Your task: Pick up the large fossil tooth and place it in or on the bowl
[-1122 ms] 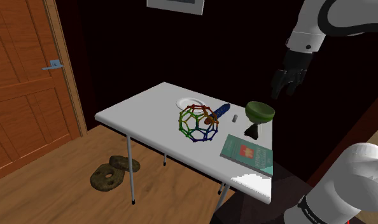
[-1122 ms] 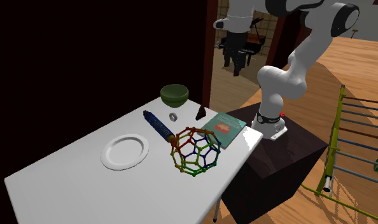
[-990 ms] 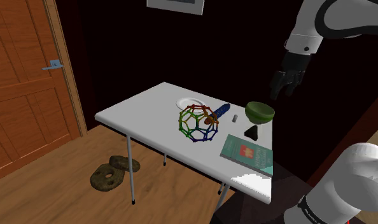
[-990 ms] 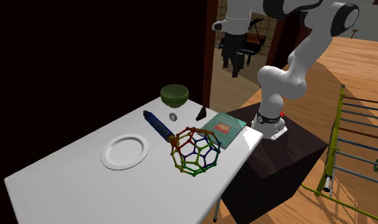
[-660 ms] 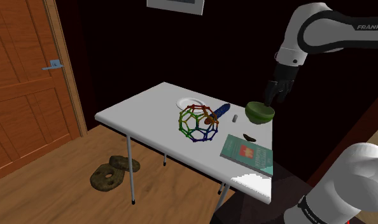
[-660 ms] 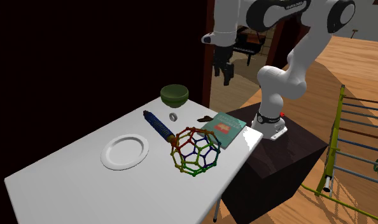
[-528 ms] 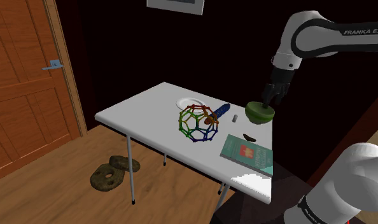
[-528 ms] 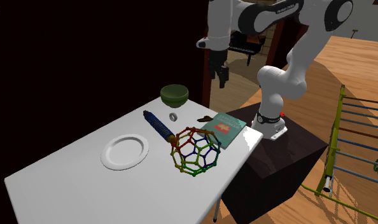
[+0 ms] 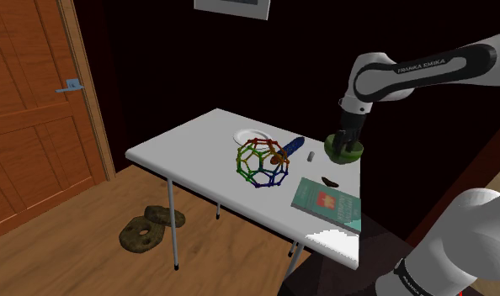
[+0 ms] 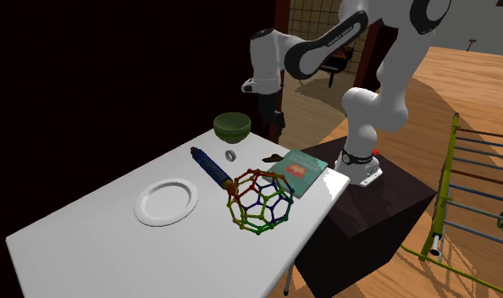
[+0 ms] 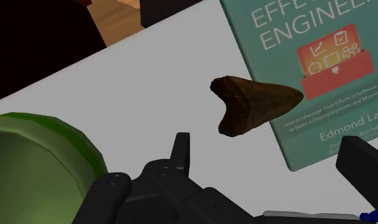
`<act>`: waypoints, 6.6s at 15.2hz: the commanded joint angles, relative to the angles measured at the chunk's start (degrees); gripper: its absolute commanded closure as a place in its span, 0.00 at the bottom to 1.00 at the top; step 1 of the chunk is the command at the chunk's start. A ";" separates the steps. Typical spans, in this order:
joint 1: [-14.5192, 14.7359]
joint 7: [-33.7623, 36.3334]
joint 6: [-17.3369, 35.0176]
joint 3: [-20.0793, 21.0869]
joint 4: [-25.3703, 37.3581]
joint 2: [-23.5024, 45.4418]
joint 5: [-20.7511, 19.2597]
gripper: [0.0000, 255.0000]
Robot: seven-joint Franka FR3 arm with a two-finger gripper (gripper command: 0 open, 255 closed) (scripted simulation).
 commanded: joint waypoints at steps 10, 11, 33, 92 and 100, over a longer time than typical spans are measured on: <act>0.62 -5.33 10.51 -3.08 -2.92 8.98 1.49 0.00; 0.62 -5.33 10.51 -3.08 -2.91 9.00 1.49 0.00; -1.58 5.04 6.17 -4.66 -1.84 10.77 10.03 0.00; -6.26 43.61 -11.19 -3.01 0.65 -4.46 25.21 1.00; -6.71 38.21 -15.97 -8.25 11.58 4.34 24.46 1.00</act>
